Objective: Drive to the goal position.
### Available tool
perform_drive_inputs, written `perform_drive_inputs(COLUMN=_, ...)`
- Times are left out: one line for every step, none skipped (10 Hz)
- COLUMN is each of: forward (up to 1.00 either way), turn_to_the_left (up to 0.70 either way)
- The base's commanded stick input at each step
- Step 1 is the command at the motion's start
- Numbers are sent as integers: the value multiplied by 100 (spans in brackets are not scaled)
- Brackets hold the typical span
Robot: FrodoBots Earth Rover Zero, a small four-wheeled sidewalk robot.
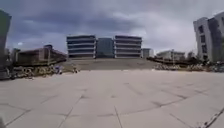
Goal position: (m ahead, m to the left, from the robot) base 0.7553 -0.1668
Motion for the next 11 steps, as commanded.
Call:
perform_drive_inputs(forward=70, turn_to_the_left=0)
perform_drive_inputs(forward=70, turn_to_the_left=0)
perform_drive_inputs(forward=56, turn_to_the_left=0)
perform_drive_inputs(forward=40, turn_to_the_left=0)
perform_drive_inputs(forward=24, turn_to_the_left=0)
perform_drive_inputs(forward=8, turn_to_the_left=0)
perform_drive_inputs(forward=0, turn_to_the_left=0)
perform_drive_inputs(forward=0, turn_to_the_left=0)
perform_drive_inputs(forward=0, turn_to_the_left=0)
perform_drive_inputs(forward=0, turn_to_the_left=0)
perform_drive_inputs(forward=0, turn_to_the_left=0)
